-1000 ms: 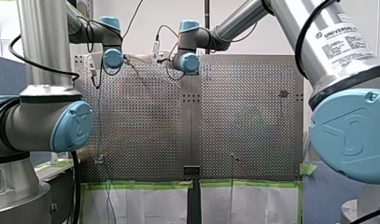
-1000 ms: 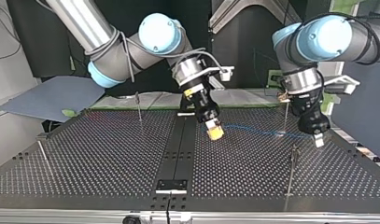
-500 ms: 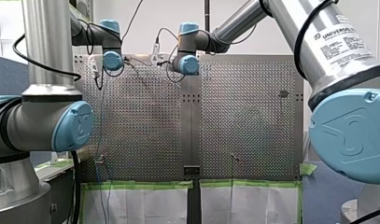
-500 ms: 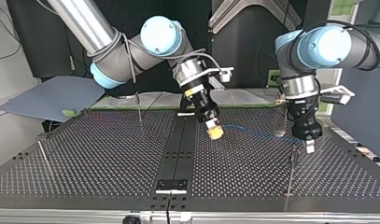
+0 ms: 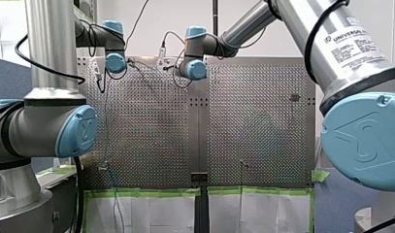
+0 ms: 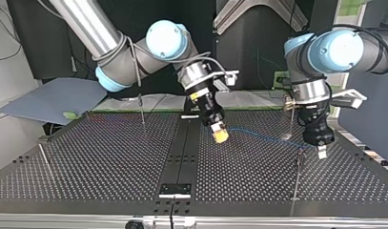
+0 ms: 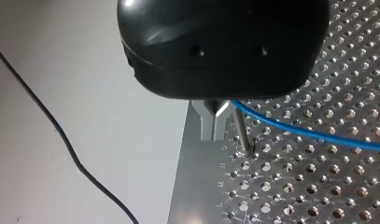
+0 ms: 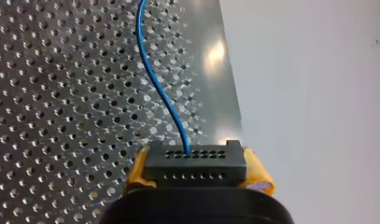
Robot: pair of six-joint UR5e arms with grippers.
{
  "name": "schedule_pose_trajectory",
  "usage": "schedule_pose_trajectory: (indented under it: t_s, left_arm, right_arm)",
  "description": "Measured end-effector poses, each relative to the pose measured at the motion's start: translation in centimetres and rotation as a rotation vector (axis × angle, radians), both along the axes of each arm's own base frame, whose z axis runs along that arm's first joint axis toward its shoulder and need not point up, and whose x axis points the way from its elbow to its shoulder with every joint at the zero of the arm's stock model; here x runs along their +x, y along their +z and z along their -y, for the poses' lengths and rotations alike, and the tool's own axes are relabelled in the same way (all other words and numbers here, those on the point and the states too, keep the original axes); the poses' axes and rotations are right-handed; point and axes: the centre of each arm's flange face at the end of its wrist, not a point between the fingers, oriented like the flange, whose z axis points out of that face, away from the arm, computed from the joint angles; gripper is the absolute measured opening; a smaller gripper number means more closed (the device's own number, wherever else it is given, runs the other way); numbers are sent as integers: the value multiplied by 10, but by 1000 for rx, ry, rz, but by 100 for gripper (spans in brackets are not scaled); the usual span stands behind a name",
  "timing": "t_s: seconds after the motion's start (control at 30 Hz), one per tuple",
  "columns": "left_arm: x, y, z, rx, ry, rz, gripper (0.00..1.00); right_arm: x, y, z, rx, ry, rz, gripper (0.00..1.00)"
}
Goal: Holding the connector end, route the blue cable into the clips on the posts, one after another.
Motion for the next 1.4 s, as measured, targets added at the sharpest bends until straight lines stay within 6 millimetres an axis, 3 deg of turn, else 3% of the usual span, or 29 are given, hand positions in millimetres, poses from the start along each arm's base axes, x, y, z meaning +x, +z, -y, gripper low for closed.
schedule_pose_trajectory:
  t_s: [0.4, 0.9, 1.4]
  left_arm:
    - [10, 1, -5, -4, -19, 1, 0]
    - [38, -12, -16, -25, -41, -19, 0]
    - [55, 5, -29, -64, -45, 22, 0]
  right_arm:
    - [8, 5, -1, -11, 14, 10, 0]
    - [1, 4, 14, 9, 4, 23, 0]
    - [-3, 3, 24, -2, 14, 19, 0]
